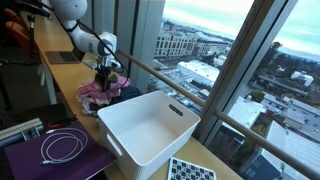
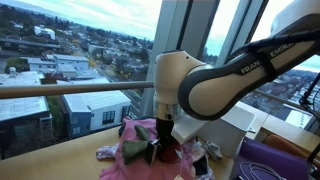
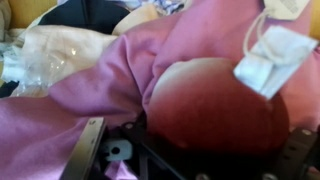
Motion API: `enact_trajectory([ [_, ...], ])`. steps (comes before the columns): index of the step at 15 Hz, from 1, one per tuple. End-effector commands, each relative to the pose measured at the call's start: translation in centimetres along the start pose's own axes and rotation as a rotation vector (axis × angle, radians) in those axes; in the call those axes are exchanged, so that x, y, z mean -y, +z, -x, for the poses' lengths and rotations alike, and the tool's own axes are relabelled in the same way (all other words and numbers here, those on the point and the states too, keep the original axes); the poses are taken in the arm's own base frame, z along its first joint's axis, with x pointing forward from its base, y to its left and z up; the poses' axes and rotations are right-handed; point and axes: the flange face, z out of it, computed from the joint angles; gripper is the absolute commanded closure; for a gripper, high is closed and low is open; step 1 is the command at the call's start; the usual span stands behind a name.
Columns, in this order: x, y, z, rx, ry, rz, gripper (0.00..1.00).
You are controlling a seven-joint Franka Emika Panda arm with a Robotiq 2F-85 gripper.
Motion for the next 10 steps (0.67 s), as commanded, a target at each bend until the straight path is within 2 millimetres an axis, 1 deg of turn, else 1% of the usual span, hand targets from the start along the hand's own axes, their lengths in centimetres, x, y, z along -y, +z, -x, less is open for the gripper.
enact_trajectory([
  [1, 0.2, -1.8, -0.5, -0.001, 0.022, -0.036, 0.55],
  [6, -0.1, -6.6, -0.7, -0.023, 0.052, -0.088, 0.93],
  [7, -0.2, -7.6, -0.7, -0.028, 0.055, -0.094, 0.99],
  [10, -0.5, -11.0, -0.6, -0.051, 0.061, -0.097, 1.00],
])
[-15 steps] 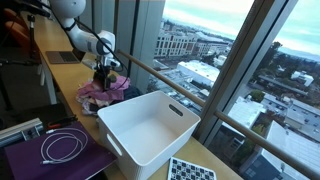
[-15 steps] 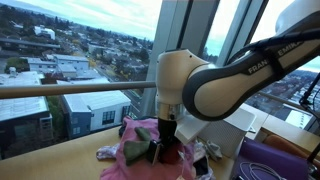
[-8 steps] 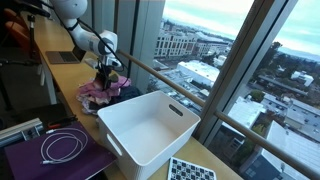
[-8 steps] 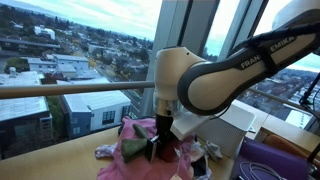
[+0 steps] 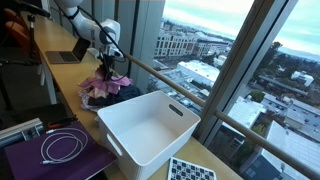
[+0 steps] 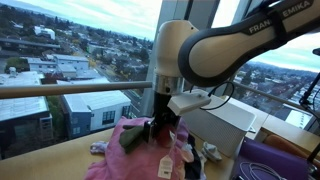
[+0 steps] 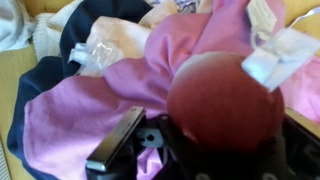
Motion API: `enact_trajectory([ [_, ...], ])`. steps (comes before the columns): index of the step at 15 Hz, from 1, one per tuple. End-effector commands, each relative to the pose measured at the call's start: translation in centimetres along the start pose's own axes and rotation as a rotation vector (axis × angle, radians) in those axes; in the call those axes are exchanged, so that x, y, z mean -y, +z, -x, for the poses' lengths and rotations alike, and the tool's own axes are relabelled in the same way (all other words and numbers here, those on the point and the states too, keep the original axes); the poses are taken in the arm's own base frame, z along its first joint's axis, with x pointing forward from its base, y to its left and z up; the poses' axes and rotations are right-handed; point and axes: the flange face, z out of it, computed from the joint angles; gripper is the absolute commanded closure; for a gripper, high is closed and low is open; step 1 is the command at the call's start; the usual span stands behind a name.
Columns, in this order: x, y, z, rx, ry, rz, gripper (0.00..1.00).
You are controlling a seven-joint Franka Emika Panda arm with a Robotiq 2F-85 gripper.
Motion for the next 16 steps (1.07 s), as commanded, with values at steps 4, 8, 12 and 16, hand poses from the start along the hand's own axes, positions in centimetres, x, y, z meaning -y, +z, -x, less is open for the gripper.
enact_trajectory([
  [4, -1.4, -11.5, 0.7, -0.067, 0.027, 0.007, 1.00],
  [8, -5.2, -20.3, 2.2, -0.173, 0.115, 0.076, 1.00],
  [12, -12.5, -28.1, 3.9, -0.238, 0.259, 0.131, 1.00],
  [16, -22.0, -32.7, 5.4, -0.244, 0.424, 0.172, 1.00],
])
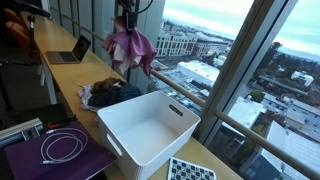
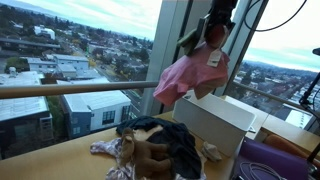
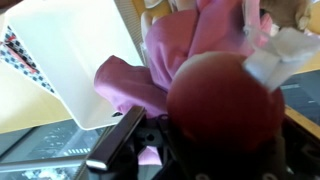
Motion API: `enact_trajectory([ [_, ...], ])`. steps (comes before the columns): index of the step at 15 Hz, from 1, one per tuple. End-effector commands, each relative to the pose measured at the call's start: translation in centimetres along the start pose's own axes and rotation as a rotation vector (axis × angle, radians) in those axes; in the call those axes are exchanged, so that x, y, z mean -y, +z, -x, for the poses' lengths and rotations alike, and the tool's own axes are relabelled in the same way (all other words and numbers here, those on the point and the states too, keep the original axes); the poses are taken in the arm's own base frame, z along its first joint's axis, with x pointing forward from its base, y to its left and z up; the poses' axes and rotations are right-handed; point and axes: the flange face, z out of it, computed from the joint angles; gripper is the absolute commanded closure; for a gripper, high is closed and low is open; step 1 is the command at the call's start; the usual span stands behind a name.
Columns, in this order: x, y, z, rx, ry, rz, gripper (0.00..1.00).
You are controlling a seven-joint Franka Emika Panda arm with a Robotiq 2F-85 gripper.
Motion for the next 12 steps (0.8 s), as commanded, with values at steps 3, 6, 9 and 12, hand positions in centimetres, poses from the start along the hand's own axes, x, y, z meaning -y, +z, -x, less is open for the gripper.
enact_trajectory([
  [3, -14.0, -0.1, -3.2, 0.017, 0.201, 0.053, 1.00],
  [6, -20.4, 3.4, -5.3, 0.047, 0.269, 0.068, 1.00],
  [9, -24.3, 7.7, -6.9, 0.066, 0.296, 0.069, 1.00],
  [12, -23.8, 11.6, -7.4, 0.074, 0.282, 0.052, 1.00],
])
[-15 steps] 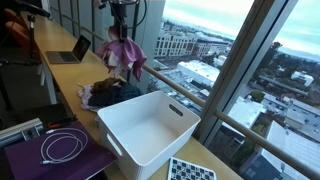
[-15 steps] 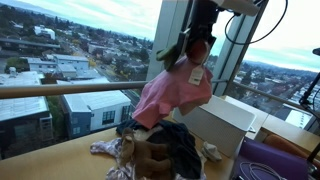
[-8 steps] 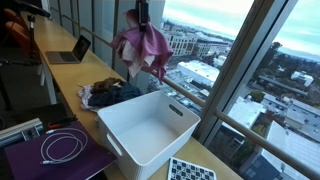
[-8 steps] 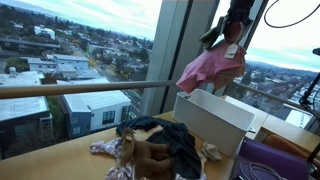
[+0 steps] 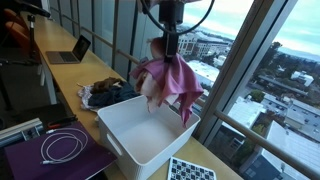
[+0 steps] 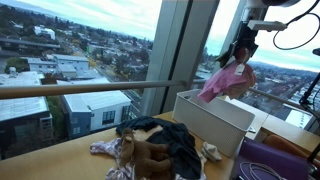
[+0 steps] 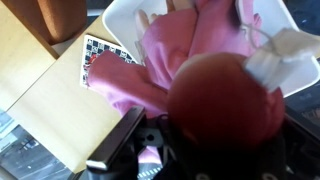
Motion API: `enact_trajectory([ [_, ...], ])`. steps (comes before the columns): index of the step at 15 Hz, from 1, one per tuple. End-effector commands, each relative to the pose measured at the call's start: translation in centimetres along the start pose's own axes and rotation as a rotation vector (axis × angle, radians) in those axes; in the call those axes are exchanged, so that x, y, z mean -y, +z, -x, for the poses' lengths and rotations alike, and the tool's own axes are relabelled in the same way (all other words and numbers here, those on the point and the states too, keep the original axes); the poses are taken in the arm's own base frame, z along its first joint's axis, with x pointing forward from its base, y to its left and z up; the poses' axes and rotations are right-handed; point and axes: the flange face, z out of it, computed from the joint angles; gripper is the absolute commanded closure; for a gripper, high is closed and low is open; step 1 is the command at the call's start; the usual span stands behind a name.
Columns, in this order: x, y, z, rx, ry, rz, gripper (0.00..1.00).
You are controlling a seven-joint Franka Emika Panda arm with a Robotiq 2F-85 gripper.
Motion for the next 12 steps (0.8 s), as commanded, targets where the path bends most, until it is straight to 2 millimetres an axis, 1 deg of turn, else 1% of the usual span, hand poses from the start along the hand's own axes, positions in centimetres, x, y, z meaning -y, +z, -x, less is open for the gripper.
enact_trajectory([
  [1, 1.9, 3.3, -0.3, 0.002, -0.032, -0.023, 1.00],
  [2, 2.4, 4.6, -0.3, 0.010, -0.039, -0.023, 1.00],
  [3, 2.6, 5.7, -0.2, 0.024, -0.043, -0.025, 0.75],
  [4, 2.8, 6.6, 0.1, 0.033, -0.054, -0.027, 0.74],
  [5, 2.7, 6.2, -0.1, 0.033, -0.038, 0.002, 0.92],
  [7, 3.2, 7.7, 0.1, 0.045, -0.045, 0.003, 0.77],
  [8, 3.2, 7.8, 0.1, 0.047, -0.046, 0.004, 0.74],
  [11, 3.2, 7.6, 0.1, 0.044, -0.046, 0.002, 0.74],
  [12, 3.1, 7.6, 0.1, 0.043, -0.046, 0.002, 0.49],
])
